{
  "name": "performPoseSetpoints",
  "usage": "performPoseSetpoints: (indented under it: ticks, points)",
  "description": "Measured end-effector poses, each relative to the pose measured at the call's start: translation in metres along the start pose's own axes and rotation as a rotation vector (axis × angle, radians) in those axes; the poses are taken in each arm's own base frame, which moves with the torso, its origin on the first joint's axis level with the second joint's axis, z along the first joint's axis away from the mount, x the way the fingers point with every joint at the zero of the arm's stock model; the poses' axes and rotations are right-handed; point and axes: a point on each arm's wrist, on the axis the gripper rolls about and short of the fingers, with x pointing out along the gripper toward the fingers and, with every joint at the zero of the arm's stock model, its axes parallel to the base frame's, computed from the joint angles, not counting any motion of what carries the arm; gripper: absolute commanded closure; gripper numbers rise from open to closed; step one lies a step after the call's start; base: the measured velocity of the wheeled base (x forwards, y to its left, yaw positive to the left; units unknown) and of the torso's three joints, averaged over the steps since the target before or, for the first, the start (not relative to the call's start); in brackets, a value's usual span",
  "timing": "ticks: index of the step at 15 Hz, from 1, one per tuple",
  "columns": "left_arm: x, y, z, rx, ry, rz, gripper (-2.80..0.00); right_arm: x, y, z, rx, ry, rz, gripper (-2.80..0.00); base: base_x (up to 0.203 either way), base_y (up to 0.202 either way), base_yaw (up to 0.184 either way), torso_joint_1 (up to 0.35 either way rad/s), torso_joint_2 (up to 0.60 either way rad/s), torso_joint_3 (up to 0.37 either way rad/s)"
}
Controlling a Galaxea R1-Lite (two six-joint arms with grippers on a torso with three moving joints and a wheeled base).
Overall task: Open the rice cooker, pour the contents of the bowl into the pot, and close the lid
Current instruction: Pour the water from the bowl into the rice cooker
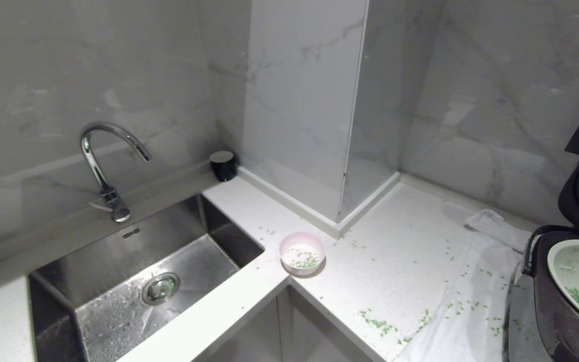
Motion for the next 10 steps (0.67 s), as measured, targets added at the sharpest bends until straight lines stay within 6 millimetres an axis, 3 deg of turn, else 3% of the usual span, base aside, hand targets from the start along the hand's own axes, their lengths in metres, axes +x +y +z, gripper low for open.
performPoseSetpoints:
  ticks: [6, 10]
  points:
    - [0.0000, -0.0002, 0.0000, -0.030, 0.000, -0.011, 0.00, -0.0001, 0.0000, -0.0002, 0.005, 0.003, 0.000, 0.00, 0.000, 0.000, 0.000, 0.000, 0.00, 0.000]
    - [0.0000, -0.0002, 0.0000, -0.034, 0.000, -0.008, 0.00, -0.0002, -0.0001, 0.0004, 0.005, 0.000, -0.001, 0.00, 0.000, 0.007, -0.136, 0.005, 0.00, -0.001]
